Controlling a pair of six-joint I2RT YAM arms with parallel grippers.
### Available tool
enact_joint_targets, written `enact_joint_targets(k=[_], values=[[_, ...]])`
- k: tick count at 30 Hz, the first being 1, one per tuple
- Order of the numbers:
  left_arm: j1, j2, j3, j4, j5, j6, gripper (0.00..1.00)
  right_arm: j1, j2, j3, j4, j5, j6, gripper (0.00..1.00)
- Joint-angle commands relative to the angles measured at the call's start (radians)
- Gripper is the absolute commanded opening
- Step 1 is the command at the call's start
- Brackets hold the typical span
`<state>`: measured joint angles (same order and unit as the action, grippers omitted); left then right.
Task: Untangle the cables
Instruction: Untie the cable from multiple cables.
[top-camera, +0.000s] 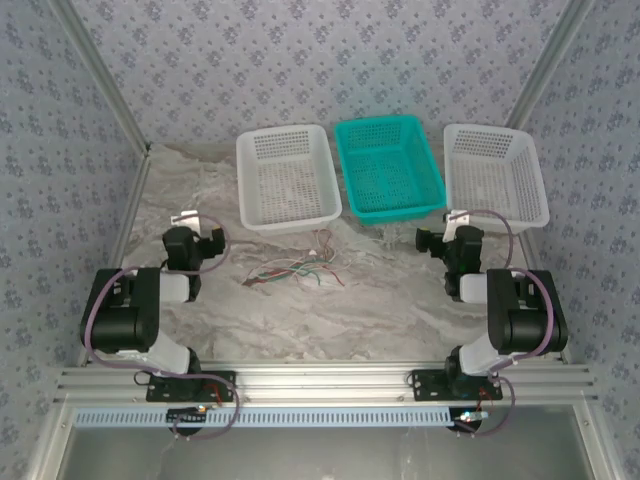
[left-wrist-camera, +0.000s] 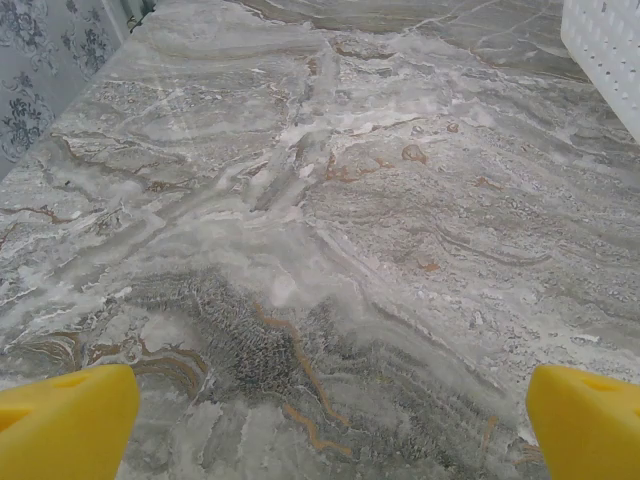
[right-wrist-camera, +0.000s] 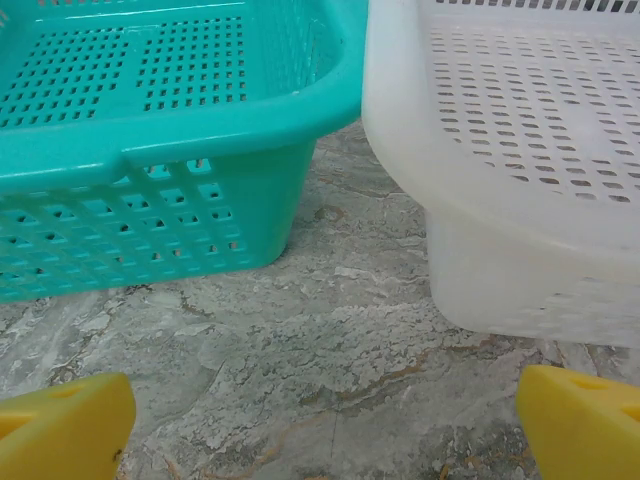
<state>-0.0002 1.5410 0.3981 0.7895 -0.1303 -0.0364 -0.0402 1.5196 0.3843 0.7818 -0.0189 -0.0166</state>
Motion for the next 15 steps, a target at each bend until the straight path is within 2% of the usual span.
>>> enact_joint_targets(k=[1,15], values=[[0.001,-0.008,0.012,0.03,0.01,0.0,1.0,0.007,-0.005,0.019,-0.007,0.015,-0.018,1.0],[0.001,-0.008,0.011,0.03,0.011,0.0,1.0,-0.007,-0.005,0.021,-0.009,-0.012,-0.008,1.0]])
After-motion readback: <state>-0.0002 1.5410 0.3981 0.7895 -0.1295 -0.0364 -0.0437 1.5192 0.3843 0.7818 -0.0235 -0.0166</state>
